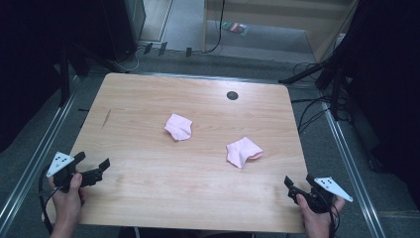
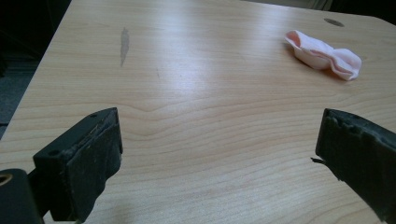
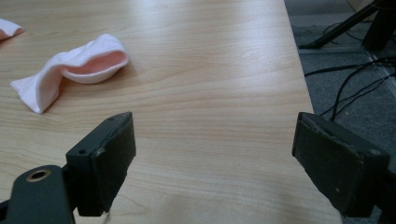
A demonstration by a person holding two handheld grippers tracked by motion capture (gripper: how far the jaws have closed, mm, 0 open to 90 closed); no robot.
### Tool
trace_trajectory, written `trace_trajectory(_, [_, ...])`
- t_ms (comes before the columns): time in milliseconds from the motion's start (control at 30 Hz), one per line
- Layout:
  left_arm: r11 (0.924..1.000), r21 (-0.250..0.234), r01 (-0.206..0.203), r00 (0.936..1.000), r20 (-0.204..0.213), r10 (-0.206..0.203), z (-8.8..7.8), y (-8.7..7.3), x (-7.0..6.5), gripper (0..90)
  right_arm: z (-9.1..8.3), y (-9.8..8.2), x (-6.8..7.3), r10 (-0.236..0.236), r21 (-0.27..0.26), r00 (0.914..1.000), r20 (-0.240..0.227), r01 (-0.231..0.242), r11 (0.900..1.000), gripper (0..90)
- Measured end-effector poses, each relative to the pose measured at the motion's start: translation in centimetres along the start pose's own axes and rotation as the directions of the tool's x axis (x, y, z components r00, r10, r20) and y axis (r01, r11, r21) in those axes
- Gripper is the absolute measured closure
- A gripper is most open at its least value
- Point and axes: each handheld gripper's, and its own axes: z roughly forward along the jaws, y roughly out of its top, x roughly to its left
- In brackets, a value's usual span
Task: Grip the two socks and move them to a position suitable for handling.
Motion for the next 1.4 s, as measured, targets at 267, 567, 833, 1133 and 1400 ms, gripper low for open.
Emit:
trace_trajectory(267, [0.9999, 0.005, -0.009, 1.0, 0.002, 0.009, 0.1, 0.0, -0.1, 1.1, -0.2, 1.9, 1.4, -0.039, -0.006, 0.9992, -0.003, 0.039, 0.999, 18.5])
trace_trajectory(567, [0.9999, 0.01, -0.006, 1.0, 0.001, 0.006, 0.1, 0.0, -0.1, 1.1, 0.7, 4.4, 5.7, -0.094, 0.029, 0.9899, -0.106, 0.097, 0.995, 20.7])
trace_trajectory(833, [0.9999, 0.012, -0.005, 1.0, 0.001, 0.005, 0.1, 0.0, -0.1, 1.1, 3.0, 5.5, 8.8, -0.156, 0.047, 0.9761, -0.151, 0.165, 0.985, 25.9])
trace_trajectory(1133, [0.9999, 0.012, -0.001, 1.0, 0.0, 0.001, 0.2, 0.0, -0.1, 1.2, 6.9, 6.3, 11.4, -0.188, 0.092, 0.9642, -0.187, 0.208, 0.974, 27.1])
trace_trajectory(1400, [0.9999, 0.013, 0.002, 1.0, 0.001, -0.002, 0.2, 0.0, -0.1, 1.2, 10.1, 6.3, 11.4, -0.189, 0.151, 0.9699, -0.153, 0.212, 0.965, 26.1])
